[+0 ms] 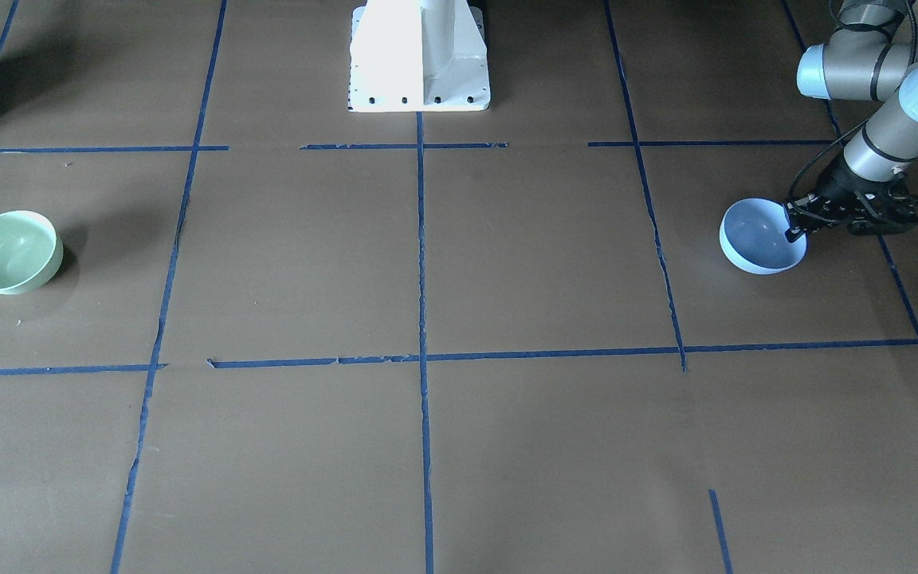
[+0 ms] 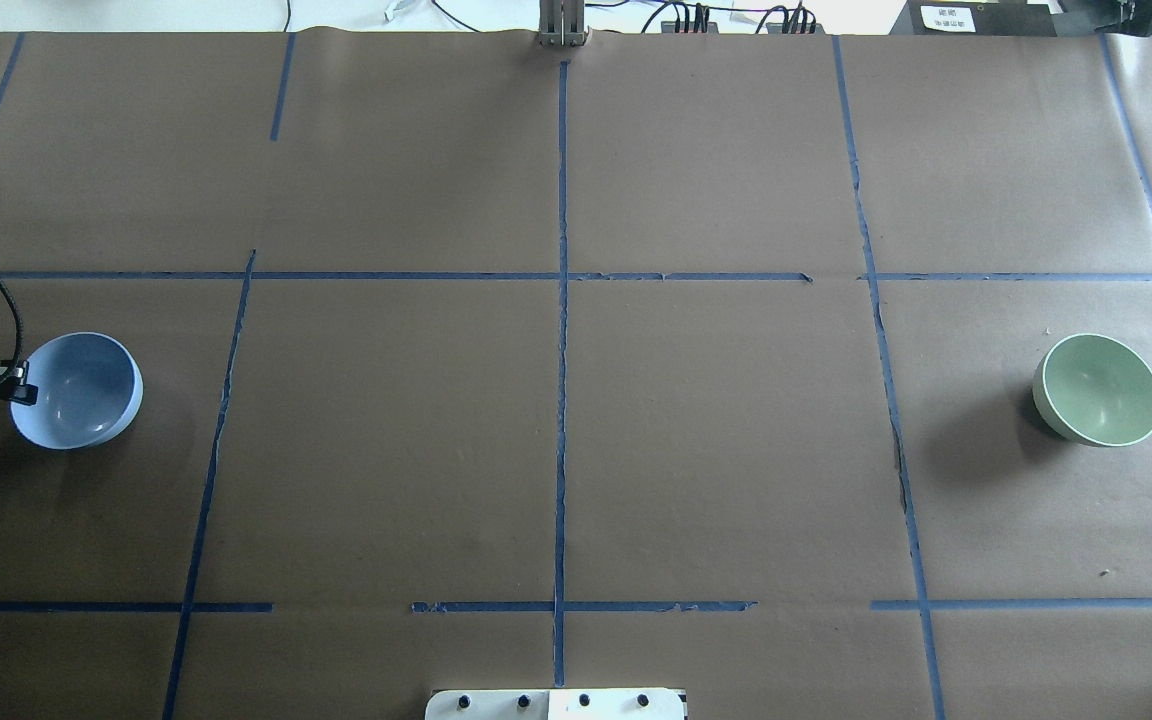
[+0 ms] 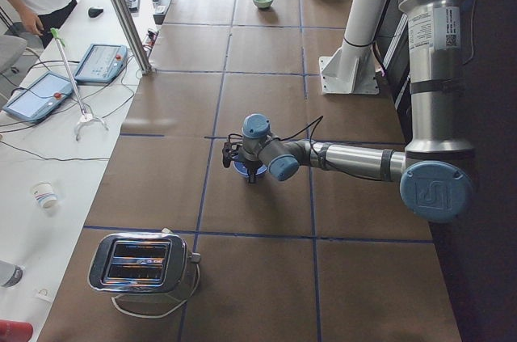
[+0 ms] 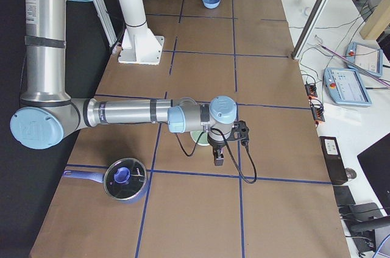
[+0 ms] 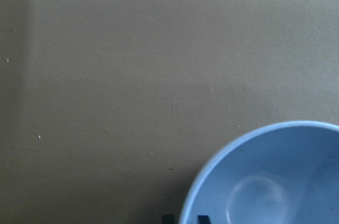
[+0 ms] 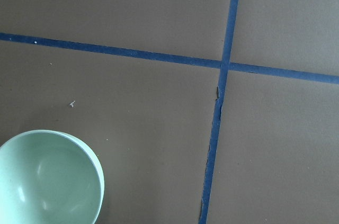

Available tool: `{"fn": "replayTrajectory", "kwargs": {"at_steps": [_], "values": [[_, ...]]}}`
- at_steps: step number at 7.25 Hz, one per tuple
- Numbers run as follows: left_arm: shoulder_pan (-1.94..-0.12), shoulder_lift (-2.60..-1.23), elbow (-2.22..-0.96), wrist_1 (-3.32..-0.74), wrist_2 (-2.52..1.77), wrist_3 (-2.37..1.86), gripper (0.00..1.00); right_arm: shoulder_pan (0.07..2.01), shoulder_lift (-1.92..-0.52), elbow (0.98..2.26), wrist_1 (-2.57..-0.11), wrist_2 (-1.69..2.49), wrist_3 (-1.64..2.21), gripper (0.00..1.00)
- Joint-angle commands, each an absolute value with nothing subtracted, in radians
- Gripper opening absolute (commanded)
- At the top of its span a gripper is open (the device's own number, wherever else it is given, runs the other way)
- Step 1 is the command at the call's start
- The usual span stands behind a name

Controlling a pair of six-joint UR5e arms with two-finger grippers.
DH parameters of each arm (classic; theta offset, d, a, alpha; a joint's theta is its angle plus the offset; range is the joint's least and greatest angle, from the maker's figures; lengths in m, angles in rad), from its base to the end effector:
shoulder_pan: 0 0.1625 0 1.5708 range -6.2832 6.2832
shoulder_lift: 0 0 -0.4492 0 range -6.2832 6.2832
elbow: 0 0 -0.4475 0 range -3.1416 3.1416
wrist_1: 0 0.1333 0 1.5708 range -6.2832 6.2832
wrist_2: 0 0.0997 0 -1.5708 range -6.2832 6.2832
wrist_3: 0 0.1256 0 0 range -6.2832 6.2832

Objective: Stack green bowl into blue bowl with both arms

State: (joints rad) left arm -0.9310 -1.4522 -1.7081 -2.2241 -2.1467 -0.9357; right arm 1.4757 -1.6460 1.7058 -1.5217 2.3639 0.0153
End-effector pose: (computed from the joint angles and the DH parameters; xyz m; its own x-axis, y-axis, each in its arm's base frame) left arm 0.2691 -0.4702 0.6205 0.6552 -0.0470 -0.7540 0.1015 0.9945 0.0263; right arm -0.0059 -0.5234 0.6605 0.6925 -0.1286 0.7099 0.0838 0.9917 0.0978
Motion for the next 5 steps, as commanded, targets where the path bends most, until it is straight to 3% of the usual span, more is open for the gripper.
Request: {"fn": "replayTrajectory", "kwargs": {"at_steps": [1, 3, 5], "values": [[-0.933, -1.567, -1.773, -2.154, -2.201, -1.143, 0.00, 1.476, -1.646, 1.706, -1.522, 2.364, 0.015, 1.00], [-0.905, -1.855, -1.793, -1.920, -2.194, -1.283, 0.00, 1.476, -1.646, 1.706, -1.522, 2.364, 0.017, 1.00], [-0.722, -2.079, -1.764, -1.781, -2.049, -1.392, 0.00, 1.476, -1.646, 1.706, -1.522, 2.365, 0.015, 1.00]]}}
